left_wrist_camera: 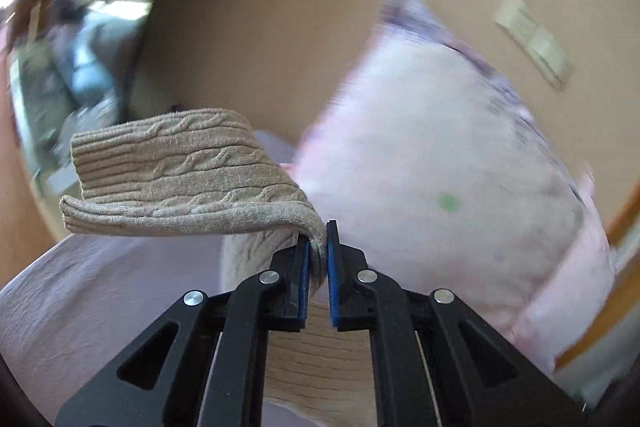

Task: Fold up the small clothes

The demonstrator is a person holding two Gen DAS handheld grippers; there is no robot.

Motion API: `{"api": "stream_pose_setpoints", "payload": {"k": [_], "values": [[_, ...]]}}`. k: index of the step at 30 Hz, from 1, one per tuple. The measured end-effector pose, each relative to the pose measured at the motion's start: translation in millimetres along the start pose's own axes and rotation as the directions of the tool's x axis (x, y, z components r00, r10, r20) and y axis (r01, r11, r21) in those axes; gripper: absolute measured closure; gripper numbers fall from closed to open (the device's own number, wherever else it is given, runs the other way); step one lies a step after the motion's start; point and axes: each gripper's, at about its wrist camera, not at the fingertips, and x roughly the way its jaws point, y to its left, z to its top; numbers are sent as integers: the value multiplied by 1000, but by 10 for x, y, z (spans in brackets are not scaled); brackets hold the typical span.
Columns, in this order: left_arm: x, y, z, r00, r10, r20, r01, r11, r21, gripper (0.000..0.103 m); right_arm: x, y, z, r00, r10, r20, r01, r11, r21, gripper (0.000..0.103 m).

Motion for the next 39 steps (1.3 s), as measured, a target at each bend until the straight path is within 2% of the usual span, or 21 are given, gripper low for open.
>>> {"api": "stream_pose_setpoints", "payload": {"k": [1,2,4,6,7,9,11,12,15,16,18,20,22,24,28,30,32,33,35,38,39], "values": [[11,-447,-131,996,-88,-21,90,988,123,96,22,-33,6,1000,13,0,-13,1000,20,20],[36,-895,-337,982,-173,-70,185,952,244,96,58,-70,4,1000,27,-5,-27,999,44,19],[140,-1625,-887,946,-248,-209,316,847,426,96,190,-169,-9,999,41,-35,-38,995,96,19],[301,-2114,-1502,898,-227,-375,412,732,542,96,336,-293,-28,996,18,-83,-6,990,142,19],[355,-2230,-1749,878,-205,-433,443,691,571,96,397,-362,-46,994,8,-107,10,987,162,21],[358,-2256,-2024,854,-179,-489,474,655,588,96,482,-514,-70,989,-15,-150,46,978,204,32],[246,-2077,-2006,859,-186,-478,463,683,565,96,520,-644,-88,984,-57,-171,97,968,232,36],[174,-1936,-1927,864,-196,-463,449,714,536,90,530,-701,-93,978,-102,-183,145,960,239,37],[-102,-1500,-1665,905,-188,-382,364,807,464,54,512,-818,-122,966,-184,-183,228,939,257,46],[-210,-1333,-1605,923,-164,-349,320,831,456,48,507,-837,-141,962,-200,-187,244,936,254,47],[-375,-1041,-1538,943,-97,-318,238,865,442,46,546,-830,-203,957,-193,-215,243,941,237,50],[-469,-765,-1516,946,-46,-322,183,893,412,45,619,-776,-300,941,-216,-262,270,944,191,54],[-549,-542,-1537,940,-18,-341,151,918,368,43,654,-728,-382,925,-258,-278,306,941,142,62],[-617,-339,-1616,929,-11,-370,135,941,311,43,663,-682,-408,920,-287,-268,322,942,97,95],[-676,-132,-1808,902,-69,-427,171,963,207,43,581,-818,-62,942,-312,-125,328,934,145,97],[-672,-114,-1887,888,-105,-448,197,966,165,43,598,-974,107,913,-395,-100,407,901,149,95],[-743,-86,-1925,890,-131,-437,214,966,146,43,491,-1113,37,926,-346,-150,373,900,227,84],[-784,-75,-1945,886,-153,-437,231,964,131,44,407,-1137,-63,936,-310,-168,344,909,237,66],[-850,-23,-2001,867,-221,-446,284,955,79,44,183,-1162,-384,935,-288,-204,331,918,219,42],[-942,39,-2087,841,-302,-448,345,938,15,51,-171,-1292,-968,936,-210,-282,289,917,277,43],[-971,70,-2121,827,-334,-451,366,930,-17,56,-299,-1325,-1138,945,-154,-289,247,915,319,49]]}}
